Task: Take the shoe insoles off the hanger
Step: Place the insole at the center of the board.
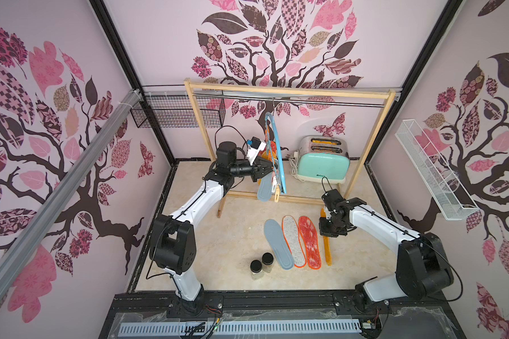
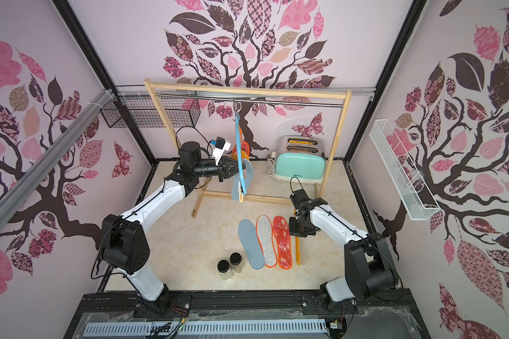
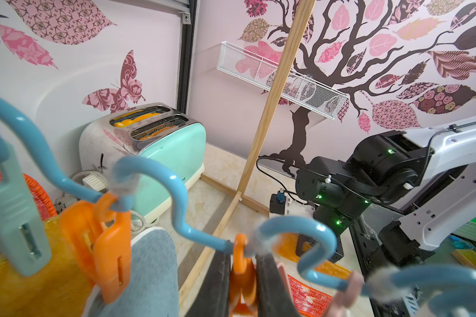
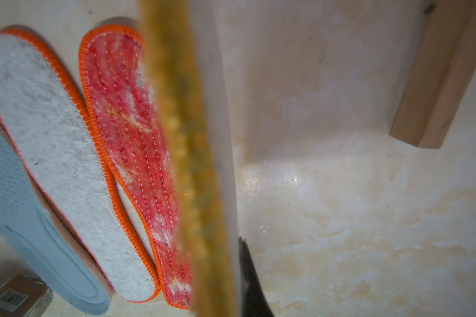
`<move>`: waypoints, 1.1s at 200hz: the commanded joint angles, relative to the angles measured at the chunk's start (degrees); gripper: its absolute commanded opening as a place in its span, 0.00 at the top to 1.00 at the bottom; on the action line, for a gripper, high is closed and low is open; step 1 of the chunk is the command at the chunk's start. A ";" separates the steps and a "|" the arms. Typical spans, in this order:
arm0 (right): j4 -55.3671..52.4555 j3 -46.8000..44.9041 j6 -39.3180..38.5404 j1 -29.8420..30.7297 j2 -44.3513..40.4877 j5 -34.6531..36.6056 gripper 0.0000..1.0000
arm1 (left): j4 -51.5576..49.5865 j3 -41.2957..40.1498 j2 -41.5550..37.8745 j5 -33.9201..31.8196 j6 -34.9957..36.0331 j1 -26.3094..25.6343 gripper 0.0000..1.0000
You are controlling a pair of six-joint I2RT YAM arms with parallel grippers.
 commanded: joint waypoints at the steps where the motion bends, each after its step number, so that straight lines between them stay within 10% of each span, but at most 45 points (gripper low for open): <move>1: 1.12 -0.01 0.33 -0.41 2.07 -0.81 0.98 | -1.90 -1.35 -0.49 0.72 0.67 0.15 0.97; 220: -1.18 0.01 0.69 -2.05 0.20 3.07 0.63 | -1.94 -1.64 -0.76 1.97 0.67 0.68 0.97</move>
